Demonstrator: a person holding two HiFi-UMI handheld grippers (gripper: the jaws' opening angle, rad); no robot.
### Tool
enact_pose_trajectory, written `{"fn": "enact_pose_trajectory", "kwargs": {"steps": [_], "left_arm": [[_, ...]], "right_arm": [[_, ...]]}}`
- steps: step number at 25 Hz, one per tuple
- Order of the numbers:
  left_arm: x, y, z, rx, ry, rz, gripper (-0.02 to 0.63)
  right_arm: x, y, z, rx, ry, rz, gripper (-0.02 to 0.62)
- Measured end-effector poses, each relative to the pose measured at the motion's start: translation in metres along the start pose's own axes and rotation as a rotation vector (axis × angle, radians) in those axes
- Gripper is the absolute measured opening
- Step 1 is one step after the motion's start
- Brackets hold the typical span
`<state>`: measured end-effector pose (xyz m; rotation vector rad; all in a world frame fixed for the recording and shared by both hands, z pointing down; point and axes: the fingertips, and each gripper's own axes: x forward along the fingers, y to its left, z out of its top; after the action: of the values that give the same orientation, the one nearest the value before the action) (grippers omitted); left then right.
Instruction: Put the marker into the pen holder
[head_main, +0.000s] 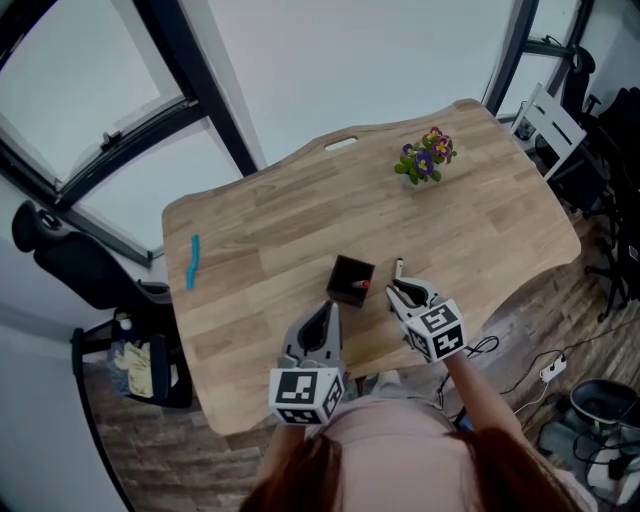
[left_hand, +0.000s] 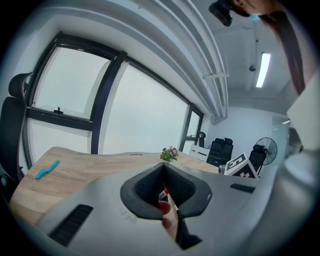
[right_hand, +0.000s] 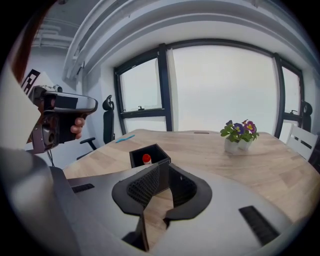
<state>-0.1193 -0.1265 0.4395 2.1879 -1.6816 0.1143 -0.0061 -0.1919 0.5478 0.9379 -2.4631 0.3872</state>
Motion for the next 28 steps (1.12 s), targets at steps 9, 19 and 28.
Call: {"fn": "enact_pose_trajectory", "kwargs": {"steps": [9,19,28], "left_arm": [[0.004,-0.005,-0.004,0.007,0.021,-0.03,0.002],[0.008,-0.007,-0.008,0.016,0.043,-0.05,0.002],[0.009,-0.006,-0.013,0.019,0.055,-0.058,0.002]], "right_arm": [[-0.004,-0.013,-0.033,0.064,0.048,-0.081,0.052],[0.005,-0.017,-0.067,0.095,0.115,-0.134,0.073],[0.016,-0.017,-0.097,0.16,0.156,-0.217,0.087]]}}
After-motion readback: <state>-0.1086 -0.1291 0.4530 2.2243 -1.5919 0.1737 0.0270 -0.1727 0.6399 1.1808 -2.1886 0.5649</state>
